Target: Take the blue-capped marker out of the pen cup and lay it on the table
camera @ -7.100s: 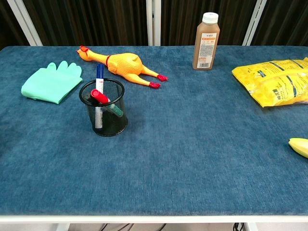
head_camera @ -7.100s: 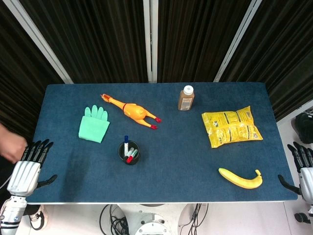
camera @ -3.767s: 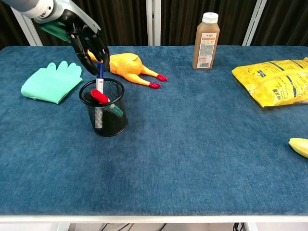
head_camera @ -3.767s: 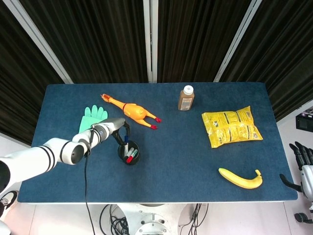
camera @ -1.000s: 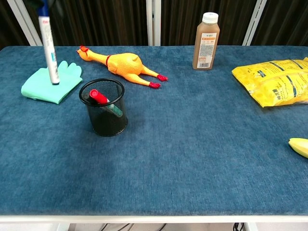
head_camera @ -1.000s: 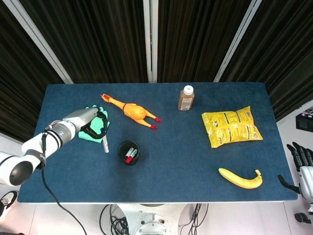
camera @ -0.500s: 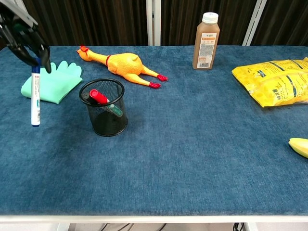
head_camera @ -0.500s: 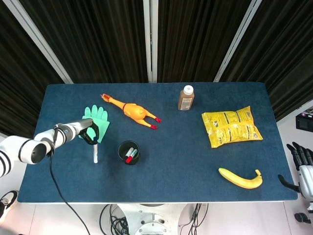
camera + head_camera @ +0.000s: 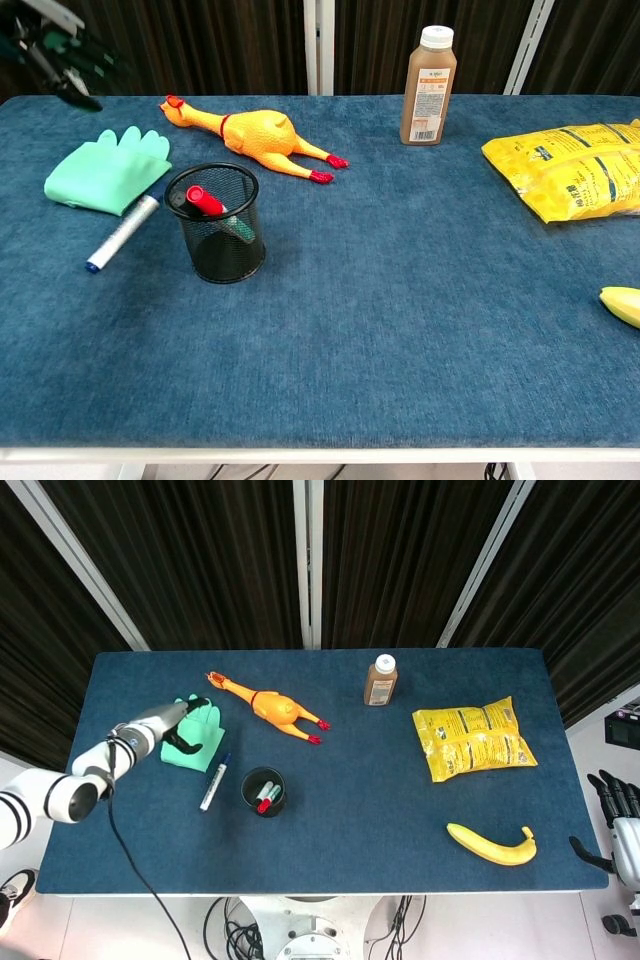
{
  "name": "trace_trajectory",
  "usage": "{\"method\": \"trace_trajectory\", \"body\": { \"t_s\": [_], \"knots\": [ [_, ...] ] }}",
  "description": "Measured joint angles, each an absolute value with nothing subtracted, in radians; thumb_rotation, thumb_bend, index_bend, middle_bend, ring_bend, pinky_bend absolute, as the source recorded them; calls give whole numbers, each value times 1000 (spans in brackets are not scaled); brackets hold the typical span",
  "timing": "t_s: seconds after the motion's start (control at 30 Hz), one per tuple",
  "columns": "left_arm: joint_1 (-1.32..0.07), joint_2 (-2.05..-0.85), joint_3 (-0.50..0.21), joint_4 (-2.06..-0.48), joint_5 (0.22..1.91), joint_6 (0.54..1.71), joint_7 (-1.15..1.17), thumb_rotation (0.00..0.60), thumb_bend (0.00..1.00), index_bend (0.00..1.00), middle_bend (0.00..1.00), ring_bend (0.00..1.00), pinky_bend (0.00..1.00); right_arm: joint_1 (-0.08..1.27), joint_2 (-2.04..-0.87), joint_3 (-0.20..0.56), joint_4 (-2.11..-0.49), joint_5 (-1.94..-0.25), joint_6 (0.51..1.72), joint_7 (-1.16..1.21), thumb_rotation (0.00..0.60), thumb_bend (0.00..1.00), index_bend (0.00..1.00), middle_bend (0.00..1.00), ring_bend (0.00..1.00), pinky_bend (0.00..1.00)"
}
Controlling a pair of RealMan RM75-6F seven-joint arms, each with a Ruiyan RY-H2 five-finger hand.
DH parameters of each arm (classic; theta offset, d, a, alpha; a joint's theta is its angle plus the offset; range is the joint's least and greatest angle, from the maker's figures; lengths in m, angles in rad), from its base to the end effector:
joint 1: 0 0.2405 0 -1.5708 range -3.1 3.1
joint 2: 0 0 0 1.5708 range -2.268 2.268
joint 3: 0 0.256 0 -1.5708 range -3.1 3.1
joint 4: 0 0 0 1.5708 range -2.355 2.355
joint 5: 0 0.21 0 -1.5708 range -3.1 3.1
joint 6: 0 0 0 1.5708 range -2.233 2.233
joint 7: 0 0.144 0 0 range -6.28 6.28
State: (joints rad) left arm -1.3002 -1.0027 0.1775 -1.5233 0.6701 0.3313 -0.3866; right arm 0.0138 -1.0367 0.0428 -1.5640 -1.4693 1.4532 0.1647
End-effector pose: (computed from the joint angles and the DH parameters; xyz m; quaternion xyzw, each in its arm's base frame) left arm -0.1500 0.4207 0.1170 -0.6585 -0.6227 -0.2143 0.3644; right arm -0.3443 -0.1566 0.1892 0.5634 -0.4344 0.3644 0.6009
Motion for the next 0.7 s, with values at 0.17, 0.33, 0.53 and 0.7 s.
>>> {"method": "trace_trajectory", "body": {
  "t_s": [0.17, 0.33, 0.53, 0.7],
  "knots": [
    [-1236, -1037, 184, -1573, 680, 733, -230, 600, 299, 0, 0, 0, 16, 15, -1039, 43, -1557, -1466, 1449, 171, 600, 184, 0, 0, 0, 0],
    [-1113, -1099, 205, -1613, 777, 1204, -23, 600, 286, 0, 0, 0, 7, 15, -1042, 44, -1547, -1468, 1450, 183, 600, 184, 0, 0, 0, 0],
    [-824, -1201, 254, -1610, 982, 1609, 107, 600, 283, 0, 0, 0, 2, 12, -1055, 47, -1528, -1486, 1479, 192, 600, 183, 0, 0, 0, 0],
    [-576, -1314, 285, -1487, 1105, 1735, 95, 600, 277, 0, 0, 0, 0, 10, -1088, 53, -1503, -1514, 1521, 167, 600, 183, 0, 0, 0, 0]
  ]
}}
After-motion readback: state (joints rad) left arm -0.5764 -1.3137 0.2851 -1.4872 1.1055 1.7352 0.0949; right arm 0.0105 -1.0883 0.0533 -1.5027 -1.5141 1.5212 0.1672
